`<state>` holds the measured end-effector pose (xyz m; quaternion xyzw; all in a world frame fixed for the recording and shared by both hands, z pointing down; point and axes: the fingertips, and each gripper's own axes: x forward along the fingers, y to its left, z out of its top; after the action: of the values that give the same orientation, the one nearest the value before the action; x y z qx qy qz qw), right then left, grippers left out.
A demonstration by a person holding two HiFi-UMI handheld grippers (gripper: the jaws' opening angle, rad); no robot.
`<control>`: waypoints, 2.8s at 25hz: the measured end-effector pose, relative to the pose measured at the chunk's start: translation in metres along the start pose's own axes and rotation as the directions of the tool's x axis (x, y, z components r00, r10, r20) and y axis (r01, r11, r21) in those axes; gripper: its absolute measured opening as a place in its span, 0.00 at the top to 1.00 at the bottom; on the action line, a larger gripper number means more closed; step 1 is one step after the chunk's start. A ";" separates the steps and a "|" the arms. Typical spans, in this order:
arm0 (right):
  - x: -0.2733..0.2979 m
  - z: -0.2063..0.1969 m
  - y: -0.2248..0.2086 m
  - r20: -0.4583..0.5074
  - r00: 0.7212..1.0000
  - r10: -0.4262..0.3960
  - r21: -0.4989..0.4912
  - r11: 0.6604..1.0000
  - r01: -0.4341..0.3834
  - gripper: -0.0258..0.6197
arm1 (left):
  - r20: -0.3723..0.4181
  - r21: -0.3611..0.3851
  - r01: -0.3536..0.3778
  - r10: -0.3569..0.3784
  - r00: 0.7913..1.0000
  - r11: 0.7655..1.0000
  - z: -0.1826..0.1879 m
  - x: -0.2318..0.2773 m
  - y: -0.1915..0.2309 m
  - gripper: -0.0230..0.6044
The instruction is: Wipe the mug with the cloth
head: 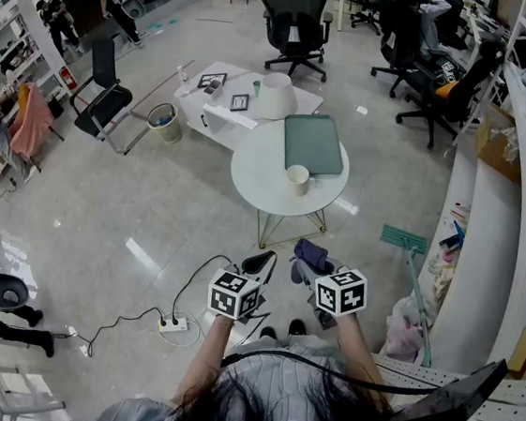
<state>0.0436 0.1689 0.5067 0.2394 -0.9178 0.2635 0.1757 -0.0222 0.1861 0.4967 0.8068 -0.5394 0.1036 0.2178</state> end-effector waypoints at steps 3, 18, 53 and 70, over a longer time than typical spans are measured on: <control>0.003 0.007 -0.007 0.003 1.000 0.001 0.002 1.000 -0.001 0.84 | -0.003 -0.008 -0.008 0.008 1.000 1.000 0.003 0.006 0.005 0.93; 0.020 0.016 -0.035 0.002 0.999 0.043 0.032 0.999 -0.043 0.84 | -0.013 -0.019 -0.054 0.054 0.998 0.998 0.008 0.027 0.025 0.93; 0.137 0.063 -0.123 -0.062 0.996 -0.065 0.169 0.983 0.075 0.84 | -0.125 -0.002 0.066 -0.066 0.990 0.998 0.051 0.125 0.151 0.93; 0.182 0.086 -0.160 -0.107 0.969 -0.222 0.245 0.939 0.242 0.84 | -0.227 0.090 0.291 -0.265 0.937 0.953 0.081 0.194 0.200 0.93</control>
<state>-0.0380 -0.0630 0.5835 0.3562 -0.8338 0.3665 0.2088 -0.1343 -0.0759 0.5509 0.8711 -0.3861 0.1899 0.2368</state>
